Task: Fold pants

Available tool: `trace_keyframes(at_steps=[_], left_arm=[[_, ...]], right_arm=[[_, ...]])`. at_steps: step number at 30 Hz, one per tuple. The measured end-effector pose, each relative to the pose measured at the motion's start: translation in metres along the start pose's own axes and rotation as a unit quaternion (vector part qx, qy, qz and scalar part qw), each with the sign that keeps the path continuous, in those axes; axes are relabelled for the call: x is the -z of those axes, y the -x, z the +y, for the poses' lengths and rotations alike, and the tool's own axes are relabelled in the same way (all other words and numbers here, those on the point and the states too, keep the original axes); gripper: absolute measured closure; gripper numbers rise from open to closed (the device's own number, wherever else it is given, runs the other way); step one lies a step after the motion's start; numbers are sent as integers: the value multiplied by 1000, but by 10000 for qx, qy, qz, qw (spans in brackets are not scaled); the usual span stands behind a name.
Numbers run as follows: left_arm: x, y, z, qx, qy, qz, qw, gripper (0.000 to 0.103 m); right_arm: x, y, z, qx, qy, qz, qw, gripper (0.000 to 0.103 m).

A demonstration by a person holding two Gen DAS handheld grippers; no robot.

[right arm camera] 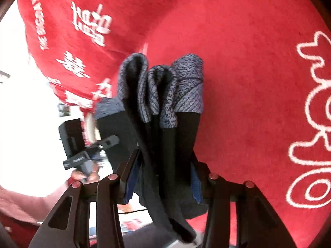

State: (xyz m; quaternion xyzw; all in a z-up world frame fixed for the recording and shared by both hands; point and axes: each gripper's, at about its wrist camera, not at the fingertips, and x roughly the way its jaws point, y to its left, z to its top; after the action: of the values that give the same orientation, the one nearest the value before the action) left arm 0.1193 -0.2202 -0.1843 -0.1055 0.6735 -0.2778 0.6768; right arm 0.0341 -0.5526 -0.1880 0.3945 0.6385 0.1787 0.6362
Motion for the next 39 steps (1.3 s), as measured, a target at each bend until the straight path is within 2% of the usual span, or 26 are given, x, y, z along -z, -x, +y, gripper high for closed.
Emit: trace_keyframes(at_steps=[1, 4, 6, 7, 11, 14, 17, 21, 25, 28, 31, 36, 39], left_arm=[[0, -2, 0, -86, -4, -76, 9999, 25], [-2, -6, -3, -586, -72, -235, 9980, 8], [-1, -7, -3, -739, -103, -247, 9969, 4], [-1, -7, -5, -852, -118, -249, 9960, 1], [-1, 0, -16, -1401, -174, -241, 9897, 1], [2, 10, -26, -1789, -171, -207, 9835, 1], [8, 22, -39, -2062, -141, -171, 9783, 1], [22, 35, -59, -2349, 36, -159, 9719, 1], [40, 53, -80, -2572, 358, -212, 9655, 1], [52, 68, -100, -2688, 445, -295, 9617, 1], [58, 80, -115, -2916, 362, -337, 9552, 1], [67, 89, -125, -2954, 89, -212, 9551, 1], [73, 94, -127, -3203, -62, -89, 9473, 1]], right_arm=[[1, -1, -1, 124, 49, -70, 9999, 52], [2, -2, -4, 375, 124, -279, 9988, 46], [3, -2, 0, 669, 316, -338, 9967, 43], [4, -1, 2, 796, 358, -366, 9955, 38], [6, 8, 10, 1392, 286, -394, 9891, 30], [12, 28, 15, 1904, -25, -458, 9806, 22], [23, 43, 20, 2104, -220, -478, 9762, 15], [42, 57, 34, 2356, -247, -367, 9709, 0], [58, 62, 56, 2430, 33, -193, 9698, 0], [69, 56, 78, 2681, 305, -67, 9629, 0], [78, 51, 101, 3061, 454, -92, 9509, 0], [84, 43, 131, 3133, 289, -376, 9485, 0], [88, 36, 145, 3323, 251, -426, 9419, 0]])
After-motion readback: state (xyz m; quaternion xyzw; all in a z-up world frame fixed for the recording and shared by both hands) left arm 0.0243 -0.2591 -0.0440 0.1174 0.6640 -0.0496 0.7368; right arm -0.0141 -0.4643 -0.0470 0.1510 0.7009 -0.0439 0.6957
